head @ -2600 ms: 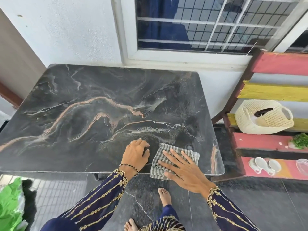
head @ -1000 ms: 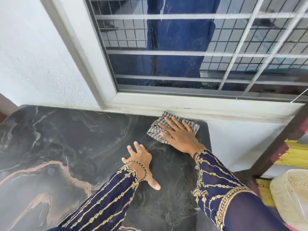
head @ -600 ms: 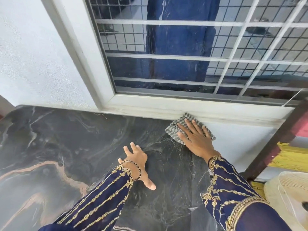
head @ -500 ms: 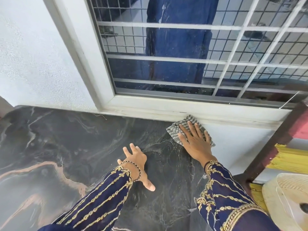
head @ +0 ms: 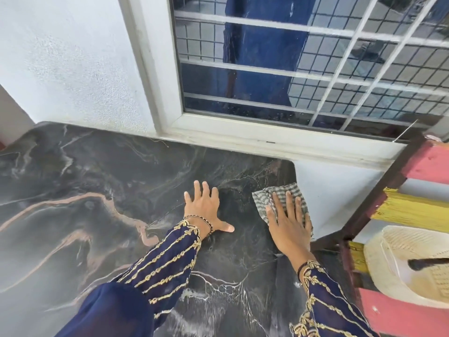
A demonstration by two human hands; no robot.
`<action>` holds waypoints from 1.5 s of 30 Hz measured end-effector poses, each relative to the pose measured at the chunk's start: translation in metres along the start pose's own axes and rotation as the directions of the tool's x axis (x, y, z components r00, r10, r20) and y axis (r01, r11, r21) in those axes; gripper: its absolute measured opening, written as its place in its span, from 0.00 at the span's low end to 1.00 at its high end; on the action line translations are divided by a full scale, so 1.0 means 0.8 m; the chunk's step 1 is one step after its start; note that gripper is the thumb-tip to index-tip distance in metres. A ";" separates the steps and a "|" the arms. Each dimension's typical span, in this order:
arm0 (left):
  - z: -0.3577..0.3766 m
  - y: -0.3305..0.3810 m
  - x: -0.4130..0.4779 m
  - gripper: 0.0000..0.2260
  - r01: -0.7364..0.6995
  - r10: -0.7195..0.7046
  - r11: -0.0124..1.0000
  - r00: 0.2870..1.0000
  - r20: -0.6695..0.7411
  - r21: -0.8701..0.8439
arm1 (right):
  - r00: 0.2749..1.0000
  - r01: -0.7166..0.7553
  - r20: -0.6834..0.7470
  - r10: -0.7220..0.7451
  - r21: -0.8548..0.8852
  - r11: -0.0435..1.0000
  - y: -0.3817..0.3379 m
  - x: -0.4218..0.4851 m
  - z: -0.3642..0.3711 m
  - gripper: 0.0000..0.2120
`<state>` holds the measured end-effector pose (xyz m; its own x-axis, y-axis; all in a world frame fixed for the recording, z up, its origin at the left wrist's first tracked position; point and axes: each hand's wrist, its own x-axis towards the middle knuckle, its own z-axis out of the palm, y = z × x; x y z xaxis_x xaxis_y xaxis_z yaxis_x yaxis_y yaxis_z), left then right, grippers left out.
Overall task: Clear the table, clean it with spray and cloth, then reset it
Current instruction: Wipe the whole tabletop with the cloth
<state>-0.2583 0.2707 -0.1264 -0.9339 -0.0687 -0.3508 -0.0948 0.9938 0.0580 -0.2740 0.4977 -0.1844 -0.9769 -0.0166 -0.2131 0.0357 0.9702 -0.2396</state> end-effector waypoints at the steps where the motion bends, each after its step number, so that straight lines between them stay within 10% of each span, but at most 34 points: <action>1: 0.009 0.004 -0.010 0.48 -0.026 0.029 0.999 0.997 -0.077 0.033 | 1.000 0.009 -0.001 -0.009 -0.003 1.000 0.001 -0.013 0.002 0.26; 5: 0.056 0.028 -0.089 0.28 -0.166 0.156 0.986 0.953 -0.260 -0.017 | 1.000 0.010 -0.017 -0.010 -0.025 1.000 0.007 -0.098 0.014 0.25; 12: 0.111 0.004 -0.261 0.22 -0.309 0.286 0.949 0.927 -0.244 -0.060 | 0.999 0.034 -0.036 -0.037 -0.066 0.997 0.022 -0.269 0.044 0.29; 35: 0.123 -0.182 -0.429 0.10 -0.188 0.098 0.890 0.969 -0.229 -0.416 | 0.995 0.083 0.046 -0.091 0.155 0.984 -0.092 -0.504 0.070 0.24; 45: 0.078 -0.162 -0.405 0.11 -0.215 0.138 0.890 0.968 -0.212 -0.402 | 0.973 -0.139 0.219 -0.068 0.800 0.584 -0.177 -0.493 0.041 0.22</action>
<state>0.0781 0.1697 -0.0785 -0.9897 0.0525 -0.1335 -0.0220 0.8643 0.5025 0.1129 0.3591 -0.0979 -0.9071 -0.1355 -0.3986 0.3252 0.3757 -0.8678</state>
